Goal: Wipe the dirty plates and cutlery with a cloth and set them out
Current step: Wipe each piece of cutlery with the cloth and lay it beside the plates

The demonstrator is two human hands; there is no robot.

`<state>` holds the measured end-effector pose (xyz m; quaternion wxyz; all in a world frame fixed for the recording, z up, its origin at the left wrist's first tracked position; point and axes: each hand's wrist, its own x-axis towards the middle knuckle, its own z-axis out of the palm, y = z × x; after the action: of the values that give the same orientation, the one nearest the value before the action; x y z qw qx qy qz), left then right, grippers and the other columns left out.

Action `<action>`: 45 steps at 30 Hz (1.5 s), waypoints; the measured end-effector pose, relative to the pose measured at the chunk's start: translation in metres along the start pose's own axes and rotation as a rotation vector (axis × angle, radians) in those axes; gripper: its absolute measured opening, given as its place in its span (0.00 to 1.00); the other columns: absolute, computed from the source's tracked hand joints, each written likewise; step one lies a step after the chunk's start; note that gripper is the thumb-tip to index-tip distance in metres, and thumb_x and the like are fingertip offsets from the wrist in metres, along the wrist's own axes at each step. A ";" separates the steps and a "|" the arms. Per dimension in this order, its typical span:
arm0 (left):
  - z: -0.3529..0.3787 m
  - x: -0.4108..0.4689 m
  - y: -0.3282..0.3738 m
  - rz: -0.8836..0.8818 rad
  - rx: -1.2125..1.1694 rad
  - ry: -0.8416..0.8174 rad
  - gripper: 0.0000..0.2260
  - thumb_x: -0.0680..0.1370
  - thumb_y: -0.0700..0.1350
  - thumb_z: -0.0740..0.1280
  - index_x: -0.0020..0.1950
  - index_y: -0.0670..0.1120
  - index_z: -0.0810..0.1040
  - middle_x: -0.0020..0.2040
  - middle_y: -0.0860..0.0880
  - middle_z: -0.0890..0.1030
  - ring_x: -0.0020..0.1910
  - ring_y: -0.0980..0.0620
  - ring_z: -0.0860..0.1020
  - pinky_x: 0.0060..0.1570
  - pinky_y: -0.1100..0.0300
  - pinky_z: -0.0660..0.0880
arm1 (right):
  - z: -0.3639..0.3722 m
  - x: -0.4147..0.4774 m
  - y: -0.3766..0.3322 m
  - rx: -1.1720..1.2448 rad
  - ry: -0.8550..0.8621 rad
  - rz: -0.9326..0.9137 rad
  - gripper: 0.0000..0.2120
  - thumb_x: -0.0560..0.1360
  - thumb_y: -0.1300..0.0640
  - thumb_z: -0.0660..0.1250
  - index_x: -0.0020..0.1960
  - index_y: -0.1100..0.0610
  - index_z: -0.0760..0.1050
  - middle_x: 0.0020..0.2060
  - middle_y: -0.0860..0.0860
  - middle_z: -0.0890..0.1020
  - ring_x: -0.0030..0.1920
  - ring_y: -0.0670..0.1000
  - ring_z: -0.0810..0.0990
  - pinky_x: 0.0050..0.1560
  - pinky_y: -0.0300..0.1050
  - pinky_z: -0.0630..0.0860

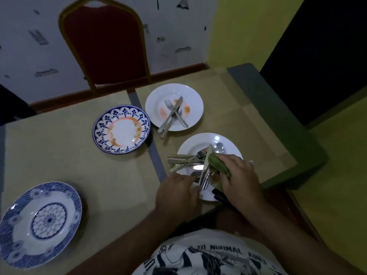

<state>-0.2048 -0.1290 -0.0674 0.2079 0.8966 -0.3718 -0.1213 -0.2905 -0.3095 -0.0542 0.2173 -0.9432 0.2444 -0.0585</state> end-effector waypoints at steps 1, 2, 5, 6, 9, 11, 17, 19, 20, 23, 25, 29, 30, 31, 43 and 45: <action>0.006 0.006 0.006 -0.035 0.018 -0.035 0.12 0.76 0.54 0.61 0.47 0.53 0.83 0.42 0.53 0.83 0.43 0.50 0.78 0.41 0.55 0.74 | -0.002 -0.001 0.008 0.013 -0.012 0.011 0.28 0.71 0.60 0.65 0.68 0.41 0.69 0.61 0.42 0.77 0.57 0.53 0.74 0.58 0.52 0.72; 0.013 0.011 0.011 -0.080 0.032 -0.058 0.13 0.76 0.55 0.60 0.47 0.53 0.83 0.42 0.53 0.83 0.43 0.49 0.78 0.41 0.54 0.74 | -0.003 -0.001 0.015 0.027 -0.023 0.010 0.28 0.71 0.59 0.65 0.69 0.41 0.69 0.61 0.42 0.77 0.57 0.53 0.74 0.58 0.52 0.72; 0.029 0.026 0.019 -0.251 0.032 -0.078 0.14 0.75 0.57 0.62 0.48 0.51 0.84 0.44 0.51 0.82 0.44 0.50 0.78 0.41 0.55 0.76 | -0.007 -0.001 0.031 0.045 -0.058 -0.009 0.27 0.71 0.56 0.66 0.69 0.40 0.69 0.60 0.42 0.77 0.56 0.53 0.73 0.55 0.51 0.74; 0.032 0.029 0.021 -0.301 0.024 -0.078 0.14 0.75 0.58 0.64 0.47 0.51 0.84 0.44 0.51 0.81 0.43 0.51 0.78 0.41 0.54 0.77 | -0.008 0.000 0.035 0.054 -0.070 -0.006 0.27 0.71 0.55 0.66 0.69 0.41 0.70 0.60 0.42 0.77 0.56 0.53 0.72 0.55 0.50 0.74; 0.038 0.036 0.026 -0.366 0.020 -0.075 0.13 0.76 0.56 0.65 0.46 0.50 0.85 0.41 0.52 0.81 0.39 0.53 0.78 0.38 0.54 0.80 | -0.010 0.004 0.040 0.095 -0.095 0.001 0.26 0.70 0.52 0.64 0.68 0.41 0.71 0.59 0.42 0.77 0.57 0.53 0.72 0.55 0.51 0.74; 0.039 0.038 0.030 -0.393 -0.033 -0.057 0.12 0.76 0.52 0.66 0.46 0.48 0.86 0.39 0.51 0.83 0.36 0.53 0.79 0.37 0.54 0.80 | -0.012 0.006 0.042 0.137 -0.088 0.012 0.25 0.69 0.51 0.63 0.66 0.40 0.72 0.58 0.42 0.78 0.56 0.52 0.73 0.53 0.51 0.75; 0.031 0.037 0.028 -0.586 -0.307 -0.077 0.08 0.80 0.45 0.65 0.45 0.44 0.81 0.39 0.49 0.81 0.36 0.53 0.77 0.35 0.60 0.73 | -0.015 0.019 0.040 0.204 -0.078 0.036 0.23 0.68 0.47 0.67 0.62 0.40 0.74 0.53 0.41 0.78 0.54 0.49 0.75 0.49 0.49 0.77; 0.024 0.033 0.028 -0.619 -0.403 -0.118 0.07 0.81 0.43 0.63 0.46 0.45 0.78 0.40 0.48 0.79 0.37 0.54 0.75 0.35 0.61 0.70 | -0.015 0.025 0.034 0.186 -0.067 0.020 0.22 0.68 0.43 0.70 0.62 0.40 0.74 0.54 0.40 0.78 0.55 0.48 0.75 0.50 0.47 0.76; 0.020 0.031 0.029 -0.640 -0.476 -0.130 0.07 0.82 0.43 0.63 0.46 0.45 0.78 0.40 0.47 0.79 0.37 0.53 0.75 0.35 0.61 0.69 | -0.015 0.026 0.029 0.172 -0.060 -0.001 0.22 0.68 0.43 0.71 0.61 0.40 0.75 0.55 0.39 0.78 0.55 0.48 0.75 0.49 0.46 0.75; 0.009 0.024 0.034 -0.733 -0.889 -0.140 0.10 0.83 0.39 0.61 0.44 0.44 0.79 0.34 0.47 0.77 0.33 0.51 0.74 0.37 0.59 0.71 | -0.014 0.024 0.012 0.059 -0.008 -0.179 0.21 0.69 0.48 0.70 0.61 0.40 0.76 0.57 0.38 0.79 0.52 0.49 0.75 0.44 0.43 0.73; -0.001 0.018 0.037 -0.746 -1.121 -0.162 0.11 0.83 0.36 0.59 0.46 0.41 0.80 0.33 0.47 0.75 0.30 0.53 0.72 0.32 0.62 0.71 | -0.009 0.020 0.004 -0.032 -0.011 -0.354 0.21 0.68 0.49 0.69 0.61 0.41 0.77 0.58 0.39 0.79 0.51 0.50 0.74 0.42 0.45 0.73; -0.016 0.004 0.026 -0.709 -1.138 -0.222 0.11 0.83 0.36 0.61 0.48 0.42 0.83 0.34 0.48 0.77 0.30 0.55 0.72 0.32 0.64 0.69 | -0.004 0.034 0.008 -0.197 -0.084 -0.394 0.21 0.67 0.49 0.69 0.60 0.40 0.77 0.55 0.41 0.80 0.51 0.51 0.75 0.40 0.44 0.70; -0.018 -0.001 0.021 -0.708 -1.125 -0.237 0.11 0.83 0.37 0.61 0.49 0.42 0.84 0.34 0.48 0.77 0.32 0.55 0.72 0.34 0.63 0.69 | -0.006 0.042 0.009 -0.226 -0.085 -0.333 0.21 0.68 0.50 0.69 0.60 0.39 0.77 0.54 0.41 0.81 0.51 0.51 0.74 0.40 0.44 0.69; -0.019 -0.005 0.017 -0.718 -1.140 -0.246 0.11 0.83 0.37 0.61 0.49 0.43 0.84 0.35 0.48 0.78 0.32 0.54 0.72 0.35 0.62 0.68 | -0.009 0.049 0.010 -0.241 -0.078 -0.269 0.20 0.68 0.51 0.69 0.59 0.39 0.77 0.54 0.41 0.81 0.51 0.51 0.74 0.39 0.43 0.69; -0.033 -0.016 -0.006 -0.810 -1.372 -0.288 0.11 0.82 0.34 0.59 0.56 0.36 0.81 0.36 0.46 0.77 0.26 0.56 0.69 0.25 0.65 0.63 | -0.007 0.033 -0.022 -0.226 -0.038 -0.283 0.20 0.67 0.52 0.70 0.58 0.39 0.78 0.52 0.41 0.81 0.53 0.52 0.76 0.41 0.46 0.73; -0.031 -0.022 -0.008 -0.836 -1.359 -0.339 0.10 0.82 0.35 0.60 0.57 0.34 0.80 0.35 0.47 0.78 0.29 0.55 0.69 0.26 0.64 0.62 | -0.013 0.042 -0.015 -0.204 -0.035 -0.188 0.19 0.68 0.53 0.69 0.57 0.38 0.78 0.52 0.41 0.81 0.52 0.53 0.75 0.40 0.45 0.73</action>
<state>-0.2037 -0.1001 -0.0426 0.5846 0.6090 0.1219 -0.5221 -0.2498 -0.3229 -0.0362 0.1179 -0.9800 0.1558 -0.0367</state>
